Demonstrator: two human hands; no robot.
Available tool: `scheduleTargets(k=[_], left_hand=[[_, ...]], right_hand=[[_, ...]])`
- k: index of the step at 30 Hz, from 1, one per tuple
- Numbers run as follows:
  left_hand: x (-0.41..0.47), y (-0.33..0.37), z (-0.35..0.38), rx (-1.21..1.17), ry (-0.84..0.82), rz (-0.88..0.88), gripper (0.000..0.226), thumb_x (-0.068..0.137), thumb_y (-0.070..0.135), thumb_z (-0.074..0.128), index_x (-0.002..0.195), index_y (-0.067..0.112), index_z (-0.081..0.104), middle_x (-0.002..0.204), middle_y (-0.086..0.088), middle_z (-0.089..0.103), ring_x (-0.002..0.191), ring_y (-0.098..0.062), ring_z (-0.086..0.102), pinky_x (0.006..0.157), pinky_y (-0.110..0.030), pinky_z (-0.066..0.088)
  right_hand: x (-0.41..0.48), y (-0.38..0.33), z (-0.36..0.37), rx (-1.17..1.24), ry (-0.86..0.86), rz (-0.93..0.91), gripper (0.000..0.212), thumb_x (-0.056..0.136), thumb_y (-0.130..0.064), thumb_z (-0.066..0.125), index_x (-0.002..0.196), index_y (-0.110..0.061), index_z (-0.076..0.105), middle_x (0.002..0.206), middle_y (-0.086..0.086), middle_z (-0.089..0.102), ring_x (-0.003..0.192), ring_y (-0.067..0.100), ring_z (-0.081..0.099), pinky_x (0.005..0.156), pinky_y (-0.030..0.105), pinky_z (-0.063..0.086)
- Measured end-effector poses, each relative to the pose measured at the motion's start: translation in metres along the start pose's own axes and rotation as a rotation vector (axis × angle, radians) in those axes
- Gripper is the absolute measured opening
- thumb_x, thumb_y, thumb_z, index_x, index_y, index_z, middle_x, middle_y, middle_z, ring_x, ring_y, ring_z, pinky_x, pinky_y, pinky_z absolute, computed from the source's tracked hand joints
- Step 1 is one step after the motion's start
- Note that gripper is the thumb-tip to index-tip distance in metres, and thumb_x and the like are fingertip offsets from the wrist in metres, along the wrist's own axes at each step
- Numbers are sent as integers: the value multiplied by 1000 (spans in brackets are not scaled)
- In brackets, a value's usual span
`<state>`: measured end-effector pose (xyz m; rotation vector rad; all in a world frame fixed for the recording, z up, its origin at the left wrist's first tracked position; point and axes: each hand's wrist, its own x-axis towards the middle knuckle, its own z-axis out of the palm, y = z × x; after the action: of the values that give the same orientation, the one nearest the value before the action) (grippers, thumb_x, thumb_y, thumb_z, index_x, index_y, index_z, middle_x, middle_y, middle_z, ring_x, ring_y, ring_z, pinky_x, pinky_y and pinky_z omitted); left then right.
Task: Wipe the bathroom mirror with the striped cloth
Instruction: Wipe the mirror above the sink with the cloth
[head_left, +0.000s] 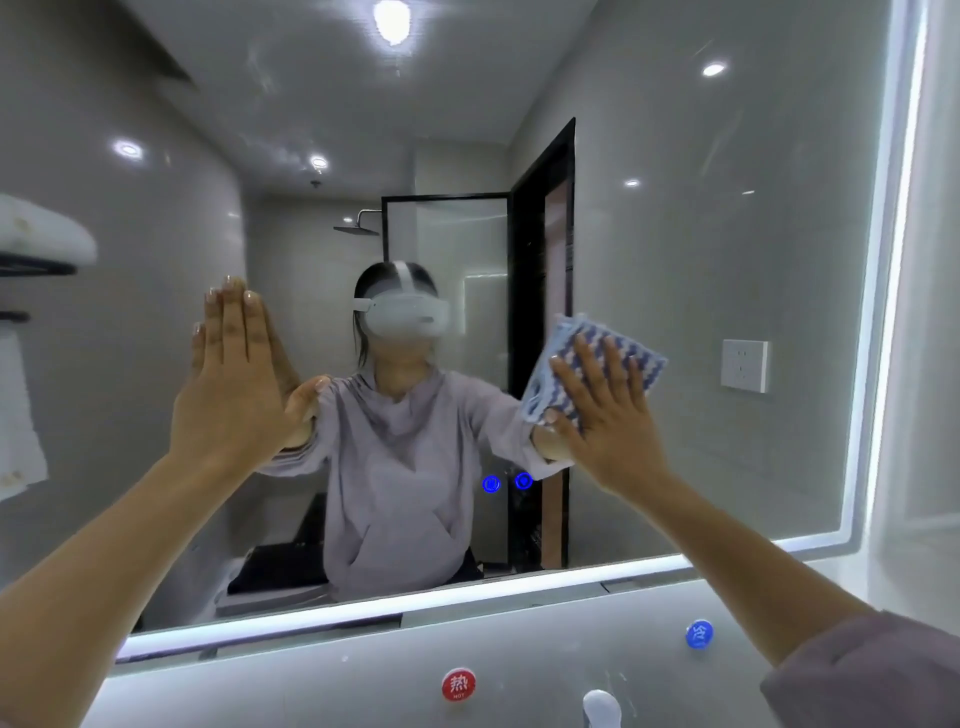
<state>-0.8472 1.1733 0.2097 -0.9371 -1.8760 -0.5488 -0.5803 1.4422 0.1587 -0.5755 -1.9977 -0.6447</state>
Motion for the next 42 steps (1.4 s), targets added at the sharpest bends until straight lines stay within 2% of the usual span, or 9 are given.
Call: scheduleTargets(k=[5, 14, 17, 20, 24, 28, 31, 36, 42], left_hand=[[0, 1, -3, 13, 14, 0, 102, 81, 63, 38, 146, -3, -6, 157, -18, -12, 143, -21, -19, 110, -21, -25], [1, 1, 2, 27, 62, 16, 101, 86, 68, 31, 146, -5, -5, 156, -20, -12, 144, -24, -17, 113, -28, -18], [2, 1, 3, 25, 74, 17, 98, 87, 67, 28, 146, -4, -6, 156, -19, -13, 144, -24, -18, 113, -27, -20], [1, 1, 4, 19, 64, 11, 98, 88, 65, 32, 146, -3, -7, 156, -18, -14, 144, -24, -18, 117, -36, -9], [0, 1, 3, 16, 41, 13, 101, 84, 62, 38, 146, -2, -10, 156, -17, -16, 144, -24, -19, 118, -42, -3], [1, 1, 2, 12, 34, -2, 102, 83, 63, 39, 146, -1, -10, 157, -17, -15, 142, -21, -22, 117, -41, -3], [1, 1, 1, 16, 31, -1, 101, 83, 63, 38, 146, -1, -10, 156, -18, -15, 142, -21, -22, 116, -36, -10], [1, 1, 0, 16, 56, 11, 101, 83, 63, 36, 146, -1, -9, 156, -18, -14, 142, -21, -21, 108, -21, -26], [1, 3, 2, -10, 47, -16, 101, 83, 65, 35, 146, 1, -11, 157, -16, -15, 138, -14, -27, 115, -36, -9]], right_hand=[[-15, 37, -1, 25, -48, 245, 64, 96, -55, 13, 151, -23, 6, 160, 9, 1, 147, 31, 0, 118, 52, 7], [-26, 13, 8, 155, 80, 396, 64, 96, -49, 24, 149, -13, 22, 157, 17, 15, 146, 36, 8, 117, 55, 9], [-45, 0, 17, 171, 69, 396, 67, 98, -54, 16, 149, -11, 22, 157, 19, 14, 145, 38, 7, 117, 54, 8], [-77, -16, 30, 175, 19, 311, 67, 99, -54, 13, 150, -11, 16, 157, 22, 12, 144, 43, 8, 114, 58, 11], [-124, -37, 48, 179, -69, 228, 64, 99, -53, 12, 150, -16, 3, 159, 9, -9, 143, 43, 1, 115, 56, 7], [-153, -58, 59, 149, -124, 209, 62, 100, -50, 10, 151, -14, 0, 159, 9, -15, 143, 42, -3, 114, 54, 5], [-156, -67, 61, 167, -120, 250, 63, 100, -50, 11, 151, -16, -3, 159, 8, -15, 145, 37, -10, 116, 51, 2], [-153, -76, 59, 234, -122, 294, 64, 99, -51, 15, 152, -21, -6, 159, 7, -15, 144, 40, -4, 116, 53, 3], [-147, -123, 61, 322, -128, 354, 68, 98, -51, 22, 152, -20, -3, 159, 9, -10, 144, 41, 0, 114, 54, 5]])
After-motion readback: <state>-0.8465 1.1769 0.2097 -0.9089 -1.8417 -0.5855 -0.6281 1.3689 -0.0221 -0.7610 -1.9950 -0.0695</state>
